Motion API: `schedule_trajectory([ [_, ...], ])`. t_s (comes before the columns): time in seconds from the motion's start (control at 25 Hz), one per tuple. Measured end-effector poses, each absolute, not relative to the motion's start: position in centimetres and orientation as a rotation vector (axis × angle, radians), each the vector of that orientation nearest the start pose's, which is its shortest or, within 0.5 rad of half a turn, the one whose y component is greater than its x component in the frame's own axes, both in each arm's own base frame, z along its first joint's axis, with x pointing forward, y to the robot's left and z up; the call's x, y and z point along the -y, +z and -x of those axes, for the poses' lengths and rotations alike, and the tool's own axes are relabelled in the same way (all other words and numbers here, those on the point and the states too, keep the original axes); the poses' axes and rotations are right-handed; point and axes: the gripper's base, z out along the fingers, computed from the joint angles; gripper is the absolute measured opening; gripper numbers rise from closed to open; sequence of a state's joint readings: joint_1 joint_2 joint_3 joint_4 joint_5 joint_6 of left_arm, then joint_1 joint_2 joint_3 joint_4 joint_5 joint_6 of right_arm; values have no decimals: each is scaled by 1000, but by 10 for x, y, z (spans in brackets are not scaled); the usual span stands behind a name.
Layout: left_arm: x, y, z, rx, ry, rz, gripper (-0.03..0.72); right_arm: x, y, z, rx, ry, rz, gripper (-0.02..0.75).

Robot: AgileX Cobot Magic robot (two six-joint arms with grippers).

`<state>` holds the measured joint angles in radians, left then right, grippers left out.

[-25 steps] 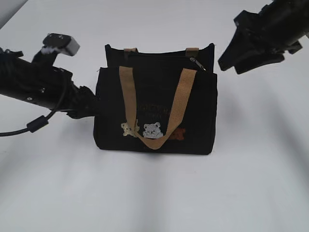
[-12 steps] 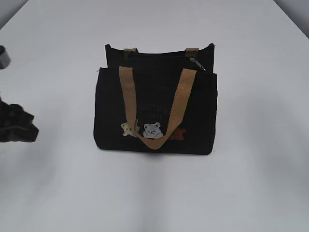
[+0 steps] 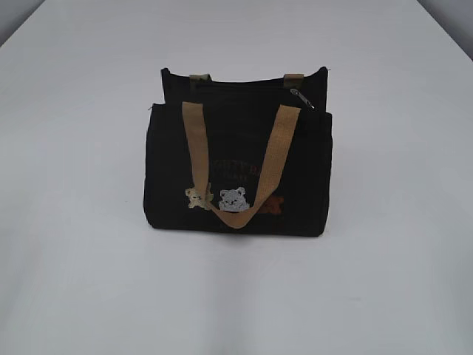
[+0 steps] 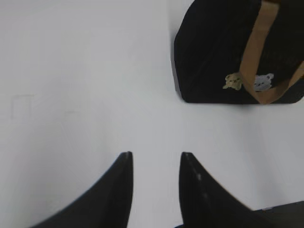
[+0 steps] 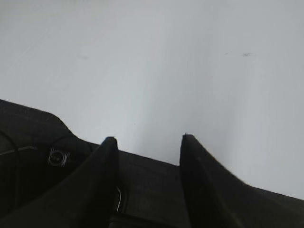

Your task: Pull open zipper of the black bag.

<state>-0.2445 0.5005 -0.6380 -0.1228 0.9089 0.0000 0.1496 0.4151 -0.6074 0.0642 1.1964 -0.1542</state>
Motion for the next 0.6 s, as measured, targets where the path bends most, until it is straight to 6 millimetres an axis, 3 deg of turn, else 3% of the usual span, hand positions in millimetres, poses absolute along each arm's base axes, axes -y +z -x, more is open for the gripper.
schedule_trajectory([
  [0.16,12,316,-27,-2132,-226,-253,238,-8,275,-15,-2295,69,369,340],
  [0.32,-1,315,6,-2002,-169,-240,238,-6,271,1,-2131,79,351,339],
  [0.44,-4,309,16,-1957,-164,-234,238,-6,270,7,-2073,90,344,338],
  [0.6,-1,286,11,-2009,-178,-241,238,-6,270,7,-2065,94,342,338],
])
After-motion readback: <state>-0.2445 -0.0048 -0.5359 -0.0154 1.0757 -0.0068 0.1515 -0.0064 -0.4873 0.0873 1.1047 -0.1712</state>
